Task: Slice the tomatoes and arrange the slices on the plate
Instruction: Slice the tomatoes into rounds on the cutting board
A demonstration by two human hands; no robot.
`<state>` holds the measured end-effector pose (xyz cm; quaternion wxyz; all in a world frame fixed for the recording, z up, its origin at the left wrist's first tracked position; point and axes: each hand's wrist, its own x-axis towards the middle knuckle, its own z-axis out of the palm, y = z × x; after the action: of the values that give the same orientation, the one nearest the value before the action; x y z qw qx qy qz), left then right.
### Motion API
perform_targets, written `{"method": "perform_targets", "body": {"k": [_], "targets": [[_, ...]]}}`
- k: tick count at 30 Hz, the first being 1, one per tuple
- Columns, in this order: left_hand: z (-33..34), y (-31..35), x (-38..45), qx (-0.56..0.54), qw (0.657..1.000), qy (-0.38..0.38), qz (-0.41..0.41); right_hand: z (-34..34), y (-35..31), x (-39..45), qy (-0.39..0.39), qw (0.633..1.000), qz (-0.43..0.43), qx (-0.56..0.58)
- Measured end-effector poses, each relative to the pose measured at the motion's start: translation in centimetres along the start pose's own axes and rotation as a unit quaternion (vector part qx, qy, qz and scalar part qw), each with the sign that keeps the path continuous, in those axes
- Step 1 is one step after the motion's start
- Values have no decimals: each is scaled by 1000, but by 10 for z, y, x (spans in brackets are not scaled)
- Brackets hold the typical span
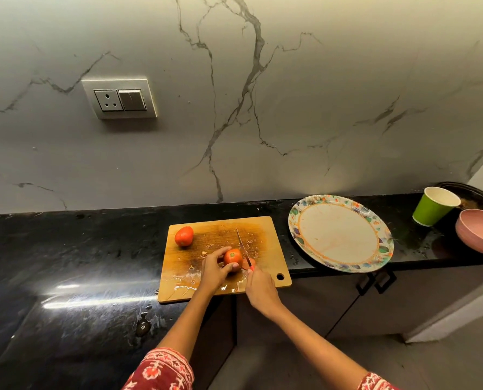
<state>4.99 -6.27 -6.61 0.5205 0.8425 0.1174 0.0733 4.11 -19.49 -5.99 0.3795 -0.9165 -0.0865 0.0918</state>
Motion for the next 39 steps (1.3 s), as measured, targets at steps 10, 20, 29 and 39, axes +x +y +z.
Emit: {"method": "perform_targets", "body": {"k": [10, 20, 29, 39], "targets": [[-2, 0, -3, -3, 1000, -3, 0, 3, -2, 1, -20, 999, -17, 26], [0, 6, -2, 7, 1000, -5, 7, 5, 2, 3, -12, 1000, -12, 21], [0, 4, 1, 28, 999, -10, 14, 8, -4, 24, -31, 999, 39, 3], [1, -1, 3, 23, 1000, 2, 9, 10, -2, 19, -24, 999, 22, 5]]}}
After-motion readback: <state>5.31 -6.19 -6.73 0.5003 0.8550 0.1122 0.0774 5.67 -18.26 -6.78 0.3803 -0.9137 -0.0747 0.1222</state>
